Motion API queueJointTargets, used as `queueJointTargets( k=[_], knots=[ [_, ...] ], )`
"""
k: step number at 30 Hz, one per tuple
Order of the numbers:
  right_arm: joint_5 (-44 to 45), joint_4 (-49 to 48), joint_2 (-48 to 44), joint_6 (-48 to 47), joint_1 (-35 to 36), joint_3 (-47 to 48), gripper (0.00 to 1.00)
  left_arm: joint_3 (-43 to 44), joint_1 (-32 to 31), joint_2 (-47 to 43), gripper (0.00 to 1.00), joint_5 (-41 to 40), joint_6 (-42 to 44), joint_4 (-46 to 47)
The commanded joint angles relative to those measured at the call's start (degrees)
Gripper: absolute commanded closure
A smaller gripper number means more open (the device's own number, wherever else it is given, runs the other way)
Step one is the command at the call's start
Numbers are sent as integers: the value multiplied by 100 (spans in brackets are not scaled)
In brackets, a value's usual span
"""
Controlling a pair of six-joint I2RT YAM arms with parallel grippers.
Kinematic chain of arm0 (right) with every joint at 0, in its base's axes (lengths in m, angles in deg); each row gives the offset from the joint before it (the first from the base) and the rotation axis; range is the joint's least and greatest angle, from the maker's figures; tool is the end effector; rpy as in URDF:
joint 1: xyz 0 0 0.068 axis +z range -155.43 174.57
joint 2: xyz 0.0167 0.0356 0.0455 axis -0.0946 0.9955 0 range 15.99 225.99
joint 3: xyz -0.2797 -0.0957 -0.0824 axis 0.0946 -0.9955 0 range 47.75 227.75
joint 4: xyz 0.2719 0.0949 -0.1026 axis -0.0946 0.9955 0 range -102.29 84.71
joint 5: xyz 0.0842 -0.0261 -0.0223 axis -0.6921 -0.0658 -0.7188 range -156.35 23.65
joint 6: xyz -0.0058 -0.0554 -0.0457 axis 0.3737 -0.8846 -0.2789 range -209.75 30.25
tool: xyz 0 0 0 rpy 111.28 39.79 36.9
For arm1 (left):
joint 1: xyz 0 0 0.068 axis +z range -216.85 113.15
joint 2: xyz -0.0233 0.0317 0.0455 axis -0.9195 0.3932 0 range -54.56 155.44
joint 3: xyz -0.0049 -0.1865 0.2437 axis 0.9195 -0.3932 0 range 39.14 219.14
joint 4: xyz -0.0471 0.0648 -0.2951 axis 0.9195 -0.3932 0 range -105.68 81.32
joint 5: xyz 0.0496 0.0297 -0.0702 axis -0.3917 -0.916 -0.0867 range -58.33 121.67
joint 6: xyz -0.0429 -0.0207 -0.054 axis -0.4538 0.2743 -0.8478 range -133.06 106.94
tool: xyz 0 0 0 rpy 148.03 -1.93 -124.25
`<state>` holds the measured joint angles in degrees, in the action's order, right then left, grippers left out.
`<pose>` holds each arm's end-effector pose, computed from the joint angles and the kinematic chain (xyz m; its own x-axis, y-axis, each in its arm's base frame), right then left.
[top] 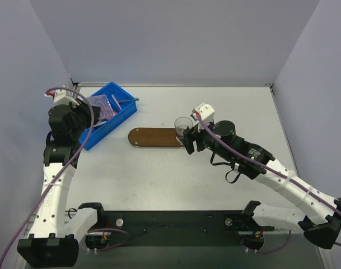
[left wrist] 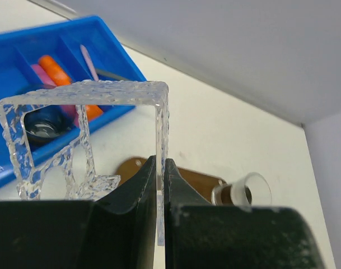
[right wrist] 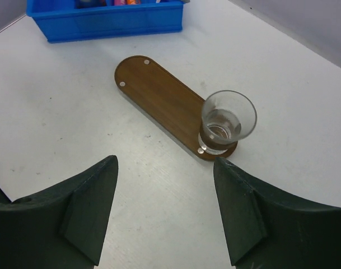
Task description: Prepare toiletry sets of a toothbrush and toothpaste on the tray
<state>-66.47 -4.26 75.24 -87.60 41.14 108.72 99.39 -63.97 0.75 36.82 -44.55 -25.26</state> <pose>0.1992 0.2103 0.4246 -0.1027 -0.0540 -0.9932 -0.7243 0.6884 0.0375 0.2659 0.0080 0.4176 -0.1915 -0.5305 -0.8257 -0.0731 0.8467 -0.5270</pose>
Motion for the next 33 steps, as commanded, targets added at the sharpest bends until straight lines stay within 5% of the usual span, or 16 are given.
queueJointTargets(
  k=[1, 11, 20, 33],
  knots=[
    [1144, -758, 359, -180, 879, 117, 36, -92, -1006, -248, 100, -31, -445, -372],
    [2330, -1603, 1669, -953, 2242, 547, 35, -540, -3045, -82, 100, -383, -1518, -609],
    [2570, -2446, 1933, -1111, 2682, 73, 35, -796, -3337, -135, 100, -339, -2292, -802],
    [2842, -2473, 2372, -1208, 2911, -85, 39, -541, -3381, 235, 100, -128, -2599, -1286]
  ],
)
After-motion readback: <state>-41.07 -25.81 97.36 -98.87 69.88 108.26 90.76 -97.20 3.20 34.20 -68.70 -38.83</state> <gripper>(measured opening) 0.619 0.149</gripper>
